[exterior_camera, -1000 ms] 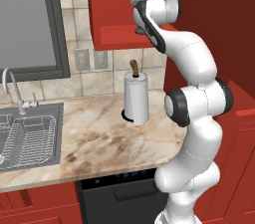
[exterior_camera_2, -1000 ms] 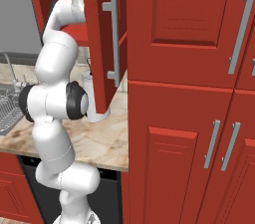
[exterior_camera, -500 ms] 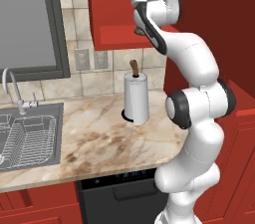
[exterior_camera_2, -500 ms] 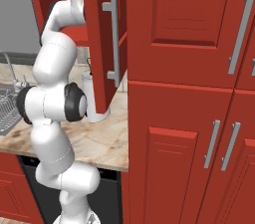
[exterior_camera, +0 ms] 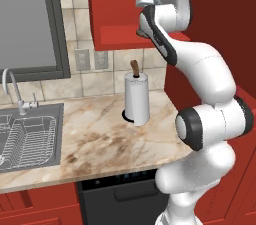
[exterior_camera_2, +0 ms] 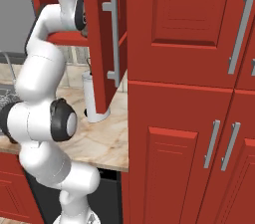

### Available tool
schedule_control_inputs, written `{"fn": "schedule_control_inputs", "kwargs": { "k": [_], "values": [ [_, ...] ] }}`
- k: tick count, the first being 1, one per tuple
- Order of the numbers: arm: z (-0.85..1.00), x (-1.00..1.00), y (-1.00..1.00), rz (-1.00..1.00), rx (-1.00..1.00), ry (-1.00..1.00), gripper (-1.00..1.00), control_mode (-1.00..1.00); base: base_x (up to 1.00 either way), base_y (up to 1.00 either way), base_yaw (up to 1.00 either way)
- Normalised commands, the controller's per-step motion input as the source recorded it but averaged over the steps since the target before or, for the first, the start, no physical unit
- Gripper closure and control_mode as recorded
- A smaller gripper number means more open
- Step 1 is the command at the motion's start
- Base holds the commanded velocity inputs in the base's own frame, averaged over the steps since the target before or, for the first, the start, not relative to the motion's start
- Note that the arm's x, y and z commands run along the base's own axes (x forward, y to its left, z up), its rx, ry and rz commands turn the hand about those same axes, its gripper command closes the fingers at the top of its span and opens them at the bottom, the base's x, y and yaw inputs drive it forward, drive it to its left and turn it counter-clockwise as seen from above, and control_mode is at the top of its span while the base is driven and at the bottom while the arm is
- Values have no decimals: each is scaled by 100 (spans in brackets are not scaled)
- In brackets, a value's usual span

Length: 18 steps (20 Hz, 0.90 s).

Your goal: Open the cabinet, pick the kettle from the cabinet, and place it in the sink.

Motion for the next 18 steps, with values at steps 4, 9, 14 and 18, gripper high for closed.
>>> {"fn": "schedule_control_inputs", "kwargs": {
  "k": [4, 9, 14, 18],
  "values": [
    [0, -72, 1, 2, 1, -5, 100, -100, 0, 0, 0],
    [0, -74, 1, 2, 0, -2, 100, -100, 0, 0, 0],
    [4, -68, 2, 3, 0, 0, 100, -100, 0, 0, 0],
    [3, -67, 8, 5, 0, 0, 100, -100, 0, 0, 0]
  ]
}}
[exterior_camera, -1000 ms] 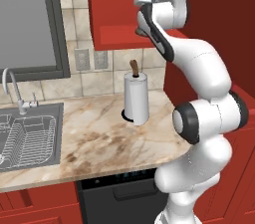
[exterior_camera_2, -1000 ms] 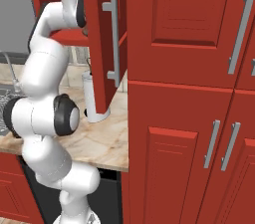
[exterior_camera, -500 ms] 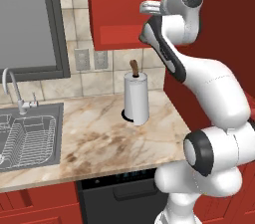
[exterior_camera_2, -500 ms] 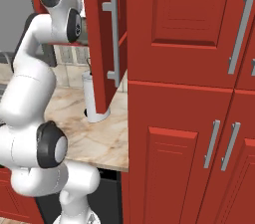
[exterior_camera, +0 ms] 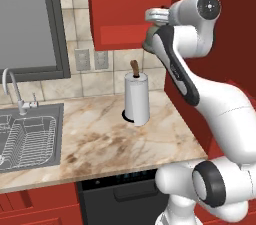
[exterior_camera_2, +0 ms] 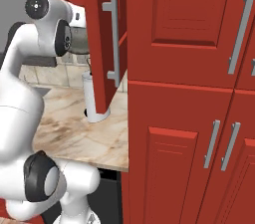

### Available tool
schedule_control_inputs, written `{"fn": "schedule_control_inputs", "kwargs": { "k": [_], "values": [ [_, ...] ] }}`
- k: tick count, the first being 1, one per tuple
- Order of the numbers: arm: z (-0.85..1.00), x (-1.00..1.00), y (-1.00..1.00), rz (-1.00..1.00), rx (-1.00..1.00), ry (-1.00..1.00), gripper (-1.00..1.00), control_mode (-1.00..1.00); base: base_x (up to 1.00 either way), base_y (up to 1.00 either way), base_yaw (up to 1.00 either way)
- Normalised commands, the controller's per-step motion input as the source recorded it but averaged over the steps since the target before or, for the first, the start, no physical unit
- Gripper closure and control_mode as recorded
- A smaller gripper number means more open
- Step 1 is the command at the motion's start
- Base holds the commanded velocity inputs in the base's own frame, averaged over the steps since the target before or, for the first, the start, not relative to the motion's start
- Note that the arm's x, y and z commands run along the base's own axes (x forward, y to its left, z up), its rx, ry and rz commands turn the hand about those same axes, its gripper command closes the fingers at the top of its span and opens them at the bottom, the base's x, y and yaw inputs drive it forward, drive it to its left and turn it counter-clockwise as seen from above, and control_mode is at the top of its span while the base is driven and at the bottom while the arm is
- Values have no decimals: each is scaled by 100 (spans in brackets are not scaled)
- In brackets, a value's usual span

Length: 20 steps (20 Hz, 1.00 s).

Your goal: Open the cabinet, pick the kettle from the cabinet, and place it in the sink.

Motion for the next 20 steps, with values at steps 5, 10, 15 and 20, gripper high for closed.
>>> {"fn": "schedule_control_inputs", "kwargs": {
  "k": [5, 10, 15, 20],
  "values": [
    [0, -66, 14, 10, 0, 0, 100, -100, 0, 0, 0],
    [-5, -61, 21, 14, 0, 0, 100, -100, 0, 0, 0],
    [-9, -57, 19, 18, 0, 0, 100, -100, 0, 0, 0],
    [-21, -56, 21, 21, 0, 0, 100, -100, 0, 0, 0]
  ]
}}
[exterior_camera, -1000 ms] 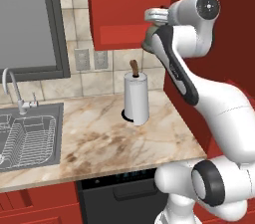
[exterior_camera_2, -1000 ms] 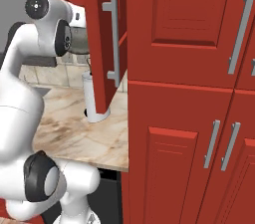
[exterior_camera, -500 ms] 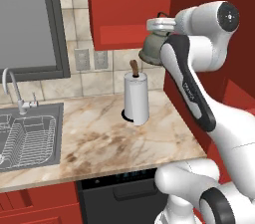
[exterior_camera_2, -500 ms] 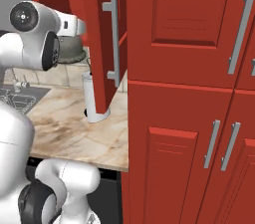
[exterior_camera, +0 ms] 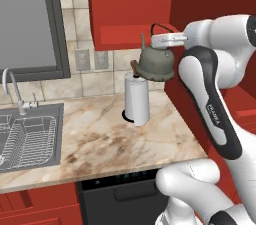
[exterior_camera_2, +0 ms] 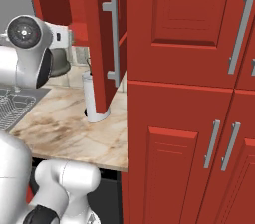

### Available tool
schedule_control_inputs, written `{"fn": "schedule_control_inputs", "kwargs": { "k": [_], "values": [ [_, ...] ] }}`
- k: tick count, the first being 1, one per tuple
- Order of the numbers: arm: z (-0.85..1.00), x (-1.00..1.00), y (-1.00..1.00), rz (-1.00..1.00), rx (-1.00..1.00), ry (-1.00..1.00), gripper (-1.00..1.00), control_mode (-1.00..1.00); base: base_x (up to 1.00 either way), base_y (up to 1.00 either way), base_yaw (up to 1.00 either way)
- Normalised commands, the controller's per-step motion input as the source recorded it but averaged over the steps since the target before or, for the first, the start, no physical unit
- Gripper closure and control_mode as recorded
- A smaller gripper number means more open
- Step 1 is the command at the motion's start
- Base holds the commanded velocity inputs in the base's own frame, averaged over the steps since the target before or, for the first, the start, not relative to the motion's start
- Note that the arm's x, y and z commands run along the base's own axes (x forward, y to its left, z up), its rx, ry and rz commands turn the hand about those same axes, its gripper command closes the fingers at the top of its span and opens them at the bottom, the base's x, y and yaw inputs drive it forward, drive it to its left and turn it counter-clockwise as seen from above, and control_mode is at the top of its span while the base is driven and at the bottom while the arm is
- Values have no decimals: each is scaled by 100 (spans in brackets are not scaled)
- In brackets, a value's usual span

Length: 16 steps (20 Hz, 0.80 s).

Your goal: Open the cabinet, pick the kettle from the cabinet, and place it in the sink.

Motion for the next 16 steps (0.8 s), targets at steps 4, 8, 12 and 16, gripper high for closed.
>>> {"fn": "schedule_control_inputs", "kwargs": {
  "k": [4, 8, 12, 16],
  "values": [
    [-33, -44, 25, 17, 0, 0, 100, -100, 0, 0, 0],
    [-43, -21, 35, 11, -8, 1, 100, -100, 0, 0, 0],
    [-49, -8, 43, 5, -13, 0, 100, -100, 0, 0, 0],
    [-44, -2, 31, 5, -5, 1, 100, -100, 0, 0, 0]
  ]
}}
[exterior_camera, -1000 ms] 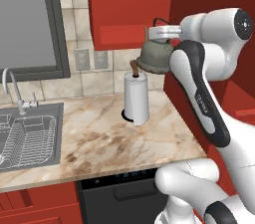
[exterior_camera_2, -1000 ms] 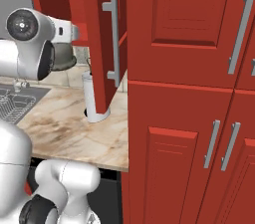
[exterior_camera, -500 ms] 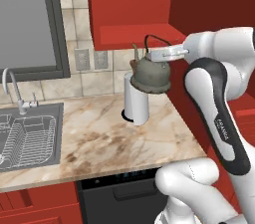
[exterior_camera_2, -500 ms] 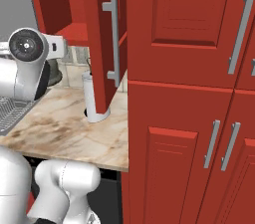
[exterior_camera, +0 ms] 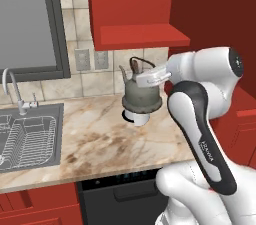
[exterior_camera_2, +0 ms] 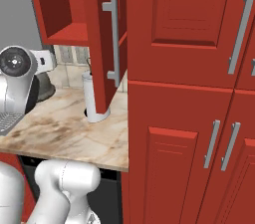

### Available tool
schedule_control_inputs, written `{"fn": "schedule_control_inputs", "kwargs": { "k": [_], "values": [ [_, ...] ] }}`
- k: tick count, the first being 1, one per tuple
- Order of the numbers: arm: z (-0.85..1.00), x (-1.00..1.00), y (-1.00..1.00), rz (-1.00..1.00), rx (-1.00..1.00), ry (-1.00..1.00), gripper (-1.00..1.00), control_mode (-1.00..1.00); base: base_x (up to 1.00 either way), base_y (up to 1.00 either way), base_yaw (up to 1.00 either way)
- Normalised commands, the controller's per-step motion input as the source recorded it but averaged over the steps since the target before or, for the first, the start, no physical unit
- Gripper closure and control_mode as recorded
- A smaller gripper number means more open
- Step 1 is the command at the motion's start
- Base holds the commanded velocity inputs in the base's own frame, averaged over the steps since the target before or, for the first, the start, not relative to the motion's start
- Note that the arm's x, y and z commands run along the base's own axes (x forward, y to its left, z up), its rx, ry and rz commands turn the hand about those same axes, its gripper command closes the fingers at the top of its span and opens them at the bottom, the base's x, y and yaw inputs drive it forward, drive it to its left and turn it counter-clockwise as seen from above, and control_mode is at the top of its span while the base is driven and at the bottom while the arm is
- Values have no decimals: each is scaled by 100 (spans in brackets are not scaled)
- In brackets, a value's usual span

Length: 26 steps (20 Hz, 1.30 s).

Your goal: Open the cabinet, pick the kettle from the cabinet, and place it in the sink.

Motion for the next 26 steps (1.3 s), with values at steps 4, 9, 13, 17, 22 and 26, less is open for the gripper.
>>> {"fn": "schedule_control_inputs", "kwargs": {
  "k": [4, 9, 13, 17, 22, 26],
  "values": [
    [-44, -1, 22, 6, 2, 4, 100, -100, 0, 0, 0],
    [-45, -4, 14, 9, 8, 0, 100, -100, 0, 0, 0],
    [-43, 0, 19, 4, 3, 1, 100, -100, 0, 0, 0],
    [-38, 2, 25, 0, 0, 7, 100, -100, 0, 0, 0],
    [-33, 4, 24, 0, 0, 5, 100, -100, 0, 0, 0],
    [-32, 6, 21, 0, 0, 8, 100, -100, 0, 0, 0]
  ]
}}
